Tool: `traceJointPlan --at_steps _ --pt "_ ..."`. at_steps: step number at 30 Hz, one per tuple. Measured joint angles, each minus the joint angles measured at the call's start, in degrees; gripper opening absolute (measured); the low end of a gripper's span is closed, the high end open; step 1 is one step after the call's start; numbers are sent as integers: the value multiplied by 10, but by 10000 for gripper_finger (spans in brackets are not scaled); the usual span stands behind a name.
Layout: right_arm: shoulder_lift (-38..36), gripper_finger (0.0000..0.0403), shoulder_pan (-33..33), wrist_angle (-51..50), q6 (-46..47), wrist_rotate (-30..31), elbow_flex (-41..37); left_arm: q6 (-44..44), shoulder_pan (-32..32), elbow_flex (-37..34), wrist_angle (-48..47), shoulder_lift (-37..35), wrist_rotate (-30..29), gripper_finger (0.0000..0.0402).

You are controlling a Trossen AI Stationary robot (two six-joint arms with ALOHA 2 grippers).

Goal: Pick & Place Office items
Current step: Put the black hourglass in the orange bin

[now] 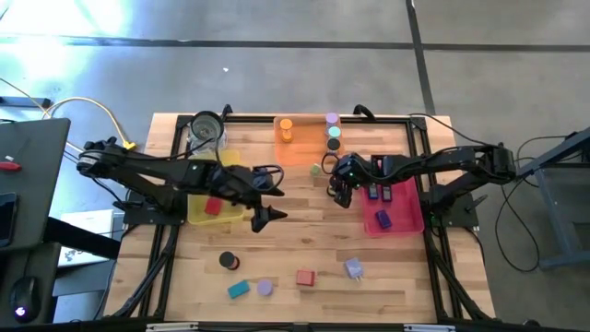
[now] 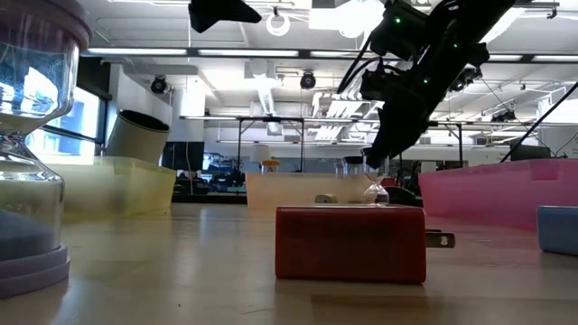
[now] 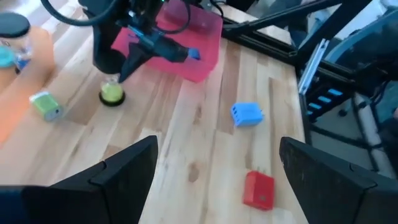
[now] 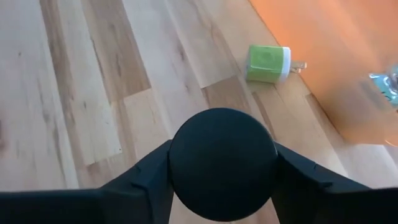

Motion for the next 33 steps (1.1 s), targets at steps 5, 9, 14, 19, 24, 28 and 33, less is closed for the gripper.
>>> traceJointPlan --at_steps 5,9,14,19,24,28,33 --pt "0 195 0 0 9 -5 0 33 15 0 3 6 -1 329" --pt "-4 195 0 1 36 -9 0 48 38 0 5 10 -1 329" --pt "-33 198 1 2 61 -26 20 101 66 0 30 11 -1 328" --pt "-71 196 0 1 63 -23 73 59 92 -1 107 11 0 328" --pt "-114 196 7 1 59 -22 130 -120 119 -1 244 4 18 328" --pt "-144 197 22 3 57 -21 168 -150 149 -1 288 -9 56 328" --pt "-176 196 54 26 16 -17 201 -243 197 -1 286 -15 116 328"
